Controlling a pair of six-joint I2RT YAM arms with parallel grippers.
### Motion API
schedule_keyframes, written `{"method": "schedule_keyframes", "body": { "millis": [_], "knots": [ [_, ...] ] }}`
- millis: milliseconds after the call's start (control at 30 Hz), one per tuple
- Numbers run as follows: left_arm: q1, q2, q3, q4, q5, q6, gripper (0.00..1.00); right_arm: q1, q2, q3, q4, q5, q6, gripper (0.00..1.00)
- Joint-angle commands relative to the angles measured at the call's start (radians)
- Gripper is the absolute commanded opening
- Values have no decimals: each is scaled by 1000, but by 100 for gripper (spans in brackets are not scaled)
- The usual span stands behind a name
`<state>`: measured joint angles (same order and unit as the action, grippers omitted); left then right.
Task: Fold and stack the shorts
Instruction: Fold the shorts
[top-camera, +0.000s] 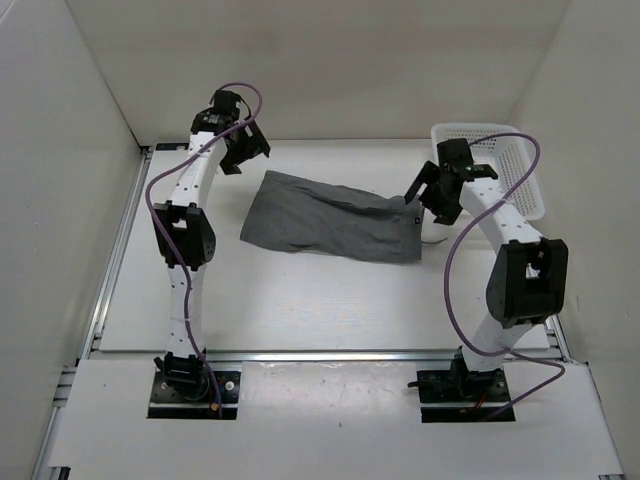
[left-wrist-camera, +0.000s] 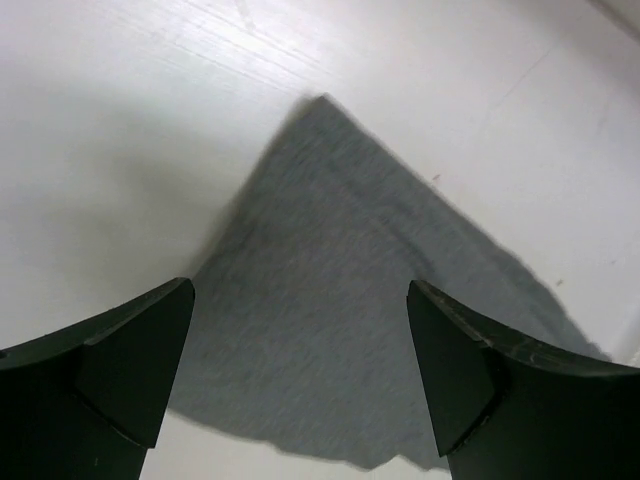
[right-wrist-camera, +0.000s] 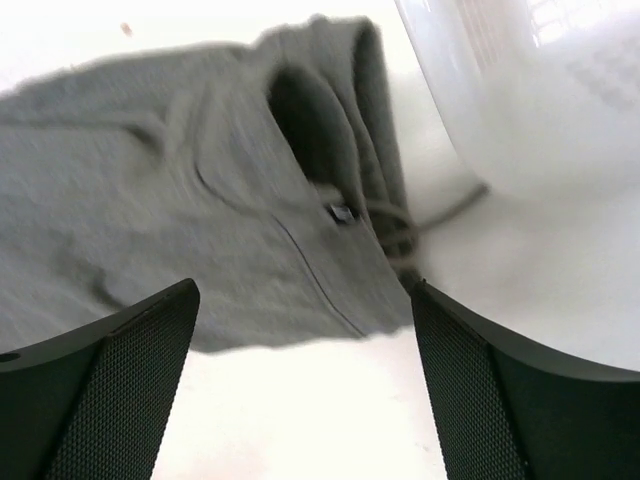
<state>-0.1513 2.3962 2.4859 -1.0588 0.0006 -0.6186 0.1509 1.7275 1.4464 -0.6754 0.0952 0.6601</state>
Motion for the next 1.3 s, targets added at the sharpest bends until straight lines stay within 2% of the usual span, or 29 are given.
{"method": "schedule_keyframes", "body": {
  "millis": [0, 33, 67, 100, 133, 167, 233, 300, 367, 400, 433, 500, 700, 800, 867, 900, 933, 1000, 1033, 1167, 1267],
  "knots": [
    [39, -230, -133, 17, -39, 78, 100, 12, -106, -96, -9, 32, -16, 89],
    [39, -258, -183, 7, -54, 79, 100, 12, -136, -162, -9, 32, -16, 88],
    [39, -313, -237, 6, -63, 79, 98, 12, -152, -193, -9, 32, -16, 82],
    [39, -340, -346, 6, -63, 88, 89, 12, -166, -220, 5, 20, -16, 78],
    [39, -363, -401, 6, -63, 88, 85, 12, -186, -266, 20, 9, -16, 74],
    [48, -402, -453, 6, -53, 79, 83, 12, -186, -283, 20, 9, -7, 63],
    [48, -425, -600, 23, -9, 79, 86, 12, -186, -308, 33, -17, -7, 59],
    [48, -425, -672, 34, 7, 65, 93, 12, -186, -319, 42, -63, -7, 66],
    [48, -416, -754, 49, 70, 54, 100, 12, -168, -330, 52, -89, -7, 82],
    [48, -404, -775, 59, 88, 45, 100, 12, -157, -330, 53, -98, 2, 93],
    [48, -404, -807, 80, 110, 45, 100, 12, -157, -342, 53, -120, 3, 96],
    [48, -376, -818, 92, 139, 34, 100, 12, -135, -351, 77, -144, 25, 99],
    [18, -253, -783, 114, 151, 14, 100, 12, -11, -350, 148, -135, 75, 99],
    [18, -209, -730, 114, 128, 4, 100, 12, 27, -339, 177, -126, 85, 94],
    [18, -181, -682, 123, 128, -6, 91, 12, 56, -324, 186, -117, 75, 84],
    [9, -181, -667, 123, 128, -16, 72, 22, 67, -313, 186, -117, 75, 80],
    [9, -166, -650, 123, 142, -17, 55, 36, 67, -290, 186, -117, 59, 68],
    [-16, -154, -621, 123, 142, -26, 12, 71, 93, -267, 171, -103, 38, 55],
    [-16, -154, -621, 123, 142, -26, 10, 85, 93, -244, 160, -94, 38, 42],
    [-5, -268, -696, 123, 52, -67, 10, 153, 103, -224, 132, -34, 16, 18],
    [32, -339, -774, 123, 16, -76, 10, 182, 81, -260, 123, 4, 16, 14]
  ]
}}
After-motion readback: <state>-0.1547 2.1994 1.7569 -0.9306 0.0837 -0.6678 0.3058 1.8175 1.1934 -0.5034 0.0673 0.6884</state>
